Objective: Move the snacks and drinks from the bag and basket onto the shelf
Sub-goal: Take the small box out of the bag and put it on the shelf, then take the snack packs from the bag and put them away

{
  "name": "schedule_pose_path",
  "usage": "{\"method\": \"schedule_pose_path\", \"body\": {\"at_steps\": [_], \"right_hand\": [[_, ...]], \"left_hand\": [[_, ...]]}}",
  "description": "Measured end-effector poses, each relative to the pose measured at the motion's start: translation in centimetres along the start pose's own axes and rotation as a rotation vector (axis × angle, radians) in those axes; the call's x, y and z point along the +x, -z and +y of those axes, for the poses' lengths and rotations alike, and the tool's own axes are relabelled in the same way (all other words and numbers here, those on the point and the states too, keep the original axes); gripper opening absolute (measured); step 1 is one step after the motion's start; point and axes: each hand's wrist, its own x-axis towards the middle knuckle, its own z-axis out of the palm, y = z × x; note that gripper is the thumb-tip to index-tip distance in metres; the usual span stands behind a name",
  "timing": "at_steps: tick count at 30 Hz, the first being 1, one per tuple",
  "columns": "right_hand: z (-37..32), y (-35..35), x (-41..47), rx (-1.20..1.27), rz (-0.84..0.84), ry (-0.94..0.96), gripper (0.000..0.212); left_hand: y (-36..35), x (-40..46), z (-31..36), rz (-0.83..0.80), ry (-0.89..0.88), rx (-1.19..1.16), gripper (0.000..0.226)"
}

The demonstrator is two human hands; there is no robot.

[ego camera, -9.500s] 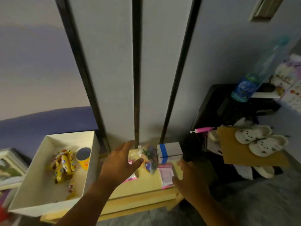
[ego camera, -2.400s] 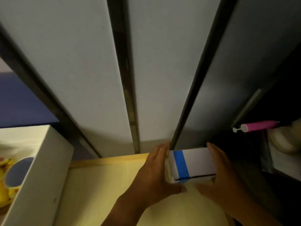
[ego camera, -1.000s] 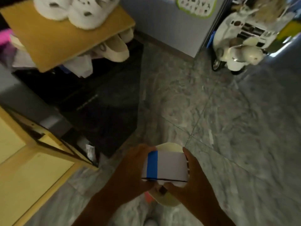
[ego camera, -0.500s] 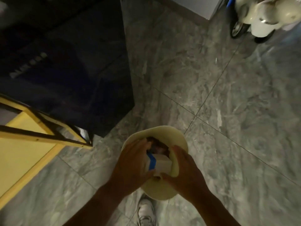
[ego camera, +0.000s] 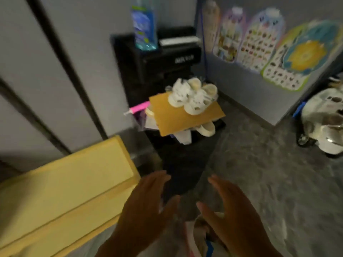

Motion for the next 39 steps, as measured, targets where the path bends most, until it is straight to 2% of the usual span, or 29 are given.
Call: {"method": "schedule_pose_path", "body": {"at_steps": [3, 8, 12, 16, 23, 28, 33, 39], "right_hand": [[-10.3, 0.6, 0.0, 0.020, 0.021, 0.168, 0.078], [-28.1, -1.5, -1.6, 0.049, -0.057, 0.416, 0.082], [-40.1, -4.8, -4.0, 0.039, -0.088, 0.539, 0.081], [-48.0, -8.3, -5.2, 0.019, -0.091, 0.657, 0.074], [-54.0, -13.7, -2.9, -0.023, -0.191, 0.747, 0.075], [-55.3, -18.4, 2.1, -0.093, -0.257, 0.723, 0.075], [-56.2, -23.5, 7.5, -0.172, -0.348, 0.744, 0.077], [-57.7, -29.7, 11.2, -0.340, -0.407, 0.701, 0.094]], "left_hand": [[11.2, -4.5, -3.8, 0.148, 0.030, 0.106, 0.060], [25.9, -14.6, -11.5, 0.265, 0.142, 0.242, 0.057], [33.4, -22.5, -16.8, 0.317, 0.279, 0.308, 0.060], [37.4, -28.4, -21.3, 0.361, 0.395, 0.345, 0.067], [38.9, -30.7, -28.0, 0.319, 0.516, 0.355, 0.071], [38.5, -27.2, -33.2, 0.226, 0.563, 0.303, 0.077], [36.6, -23.4, -39.2, 0.208, 0.617, 0.230, 0.079], [32.0, -20.4, -45.8, 0.107, 0.669, 0.140, 0.104]]}}
